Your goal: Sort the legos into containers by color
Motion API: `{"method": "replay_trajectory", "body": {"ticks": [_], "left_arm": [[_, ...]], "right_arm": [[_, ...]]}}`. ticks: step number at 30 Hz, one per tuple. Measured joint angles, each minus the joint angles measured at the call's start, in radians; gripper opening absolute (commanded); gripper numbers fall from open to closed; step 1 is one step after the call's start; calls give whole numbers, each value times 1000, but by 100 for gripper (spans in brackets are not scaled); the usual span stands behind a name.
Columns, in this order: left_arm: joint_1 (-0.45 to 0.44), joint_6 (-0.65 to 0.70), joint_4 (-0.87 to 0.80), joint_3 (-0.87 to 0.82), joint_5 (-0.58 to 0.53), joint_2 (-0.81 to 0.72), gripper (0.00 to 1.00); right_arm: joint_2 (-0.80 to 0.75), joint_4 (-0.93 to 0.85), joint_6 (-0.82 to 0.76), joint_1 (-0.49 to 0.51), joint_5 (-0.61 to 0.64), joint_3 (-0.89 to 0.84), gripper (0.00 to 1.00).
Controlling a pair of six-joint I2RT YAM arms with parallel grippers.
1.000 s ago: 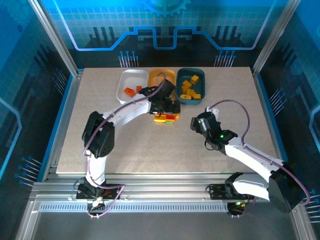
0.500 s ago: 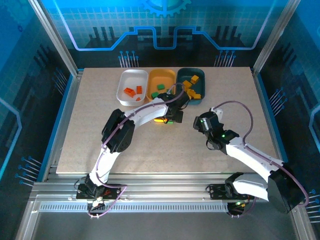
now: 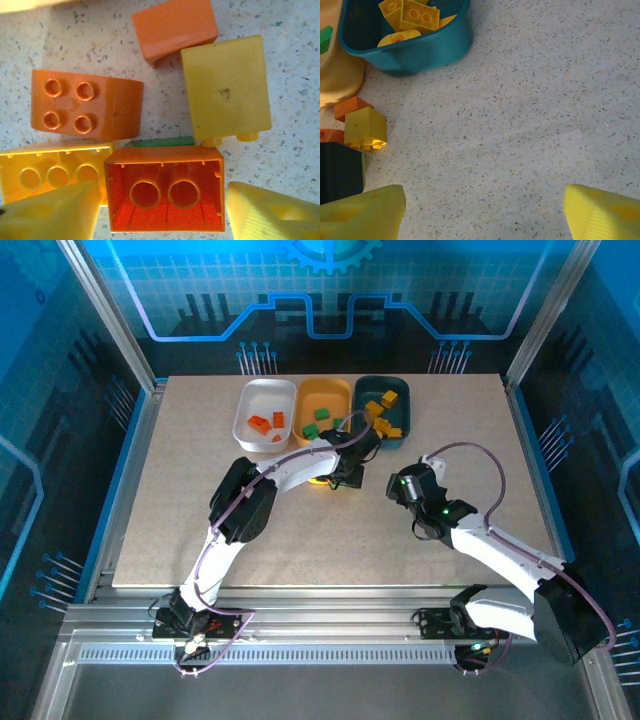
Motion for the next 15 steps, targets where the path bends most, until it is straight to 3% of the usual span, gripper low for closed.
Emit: {"method": "replay_trajectory", "body": {"ticks": [6,15], "left_arm": [[0,4,24,0,6,0,50],[2,16,38,-45,14,-84,46]], "right_arm": [[7,3,0,0,-4,-1,83],[12,10,0,0,-22,-1,83]]}}
